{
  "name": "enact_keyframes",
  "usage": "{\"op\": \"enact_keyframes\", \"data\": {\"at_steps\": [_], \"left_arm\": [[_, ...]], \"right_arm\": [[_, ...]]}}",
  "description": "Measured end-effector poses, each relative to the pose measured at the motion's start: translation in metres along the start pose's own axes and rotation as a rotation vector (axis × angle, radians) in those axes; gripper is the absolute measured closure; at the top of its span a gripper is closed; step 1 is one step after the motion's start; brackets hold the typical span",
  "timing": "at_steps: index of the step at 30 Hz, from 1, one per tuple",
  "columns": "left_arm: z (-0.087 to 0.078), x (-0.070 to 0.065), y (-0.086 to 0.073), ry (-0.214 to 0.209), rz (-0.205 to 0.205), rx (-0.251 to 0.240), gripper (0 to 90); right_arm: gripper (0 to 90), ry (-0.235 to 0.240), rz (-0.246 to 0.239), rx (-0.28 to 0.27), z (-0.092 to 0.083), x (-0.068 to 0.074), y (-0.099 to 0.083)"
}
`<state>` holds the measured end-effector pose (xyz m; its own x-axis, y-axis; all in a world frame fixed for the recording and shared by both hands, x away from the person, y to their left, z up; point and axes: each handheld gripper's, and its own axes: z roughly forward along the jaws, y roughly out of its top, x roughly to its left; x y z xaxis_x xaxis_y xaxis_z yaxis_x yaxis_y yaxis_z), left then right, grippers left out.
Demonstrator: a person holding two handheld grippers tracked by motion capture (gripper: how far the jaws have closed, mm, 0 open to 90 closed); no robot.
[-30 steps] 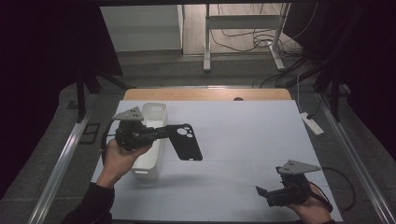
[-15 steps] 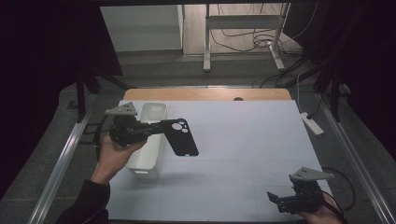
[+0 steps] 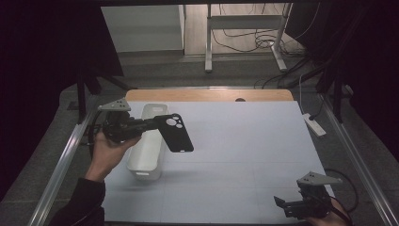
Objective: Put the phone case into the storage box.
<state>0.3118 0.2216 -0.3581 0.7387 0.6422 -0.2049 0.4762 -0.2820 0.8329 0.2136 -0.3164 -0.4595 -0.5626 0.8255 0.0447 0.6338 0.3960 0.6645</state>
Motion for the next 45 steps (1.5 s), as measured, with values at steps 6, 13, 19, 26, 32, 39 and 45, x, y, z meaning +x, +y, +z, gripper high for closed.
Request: {"op": "enact_keyframes", "data": {"at_steps": [6, 13, 19, 26, 32, 39, 45], "left_arm": [[-0.005, 0.003, 0.002, 0.019, 0.008, 0.009, 84.6], [-0.018, 0.009, 0.006, 0.054, 0.013, 0.016, 84.6], [-0.028, 0.015, 0.006, 0.08, 0.009, 0.024, 84.6], [-0.042, 0.022, 0.005, 0.11, 0.002, 0.023, 84.6], [-0.051, 0.031, 0.002, 0.148, -0.002, 0.031, 84.6], [-0.057, 0.041, -0.006, 0.176, -0.015, 0.039, 84.6], [-0.057, 0.048, -0.009, 0.193, -0.02, 0.043, 84.6]], "right_arm": [[0.0, 0.013, 0.009, -0.01, 0.0, 0.0, 0.0], [0.0, 0.018, 0.011, -0.007, 0.001, 0.0, 0.0], [0.0, 0.019, 0.015, -0.007, 0.0, 0.0, 0.0], [0.0, 0.02, 0.011, -0.004, 0.001, 0.0, 0.001], [0.0, 0.021, 0.011, -0.002, 0.001, 0.0, 0.001], [0.0, 0.025, 0.017, -0.008, 0.0, 0.0, 0.0], [0.0, 0.026, 0.017, -0.006, 0.0, 0.0, 0.0]]}}
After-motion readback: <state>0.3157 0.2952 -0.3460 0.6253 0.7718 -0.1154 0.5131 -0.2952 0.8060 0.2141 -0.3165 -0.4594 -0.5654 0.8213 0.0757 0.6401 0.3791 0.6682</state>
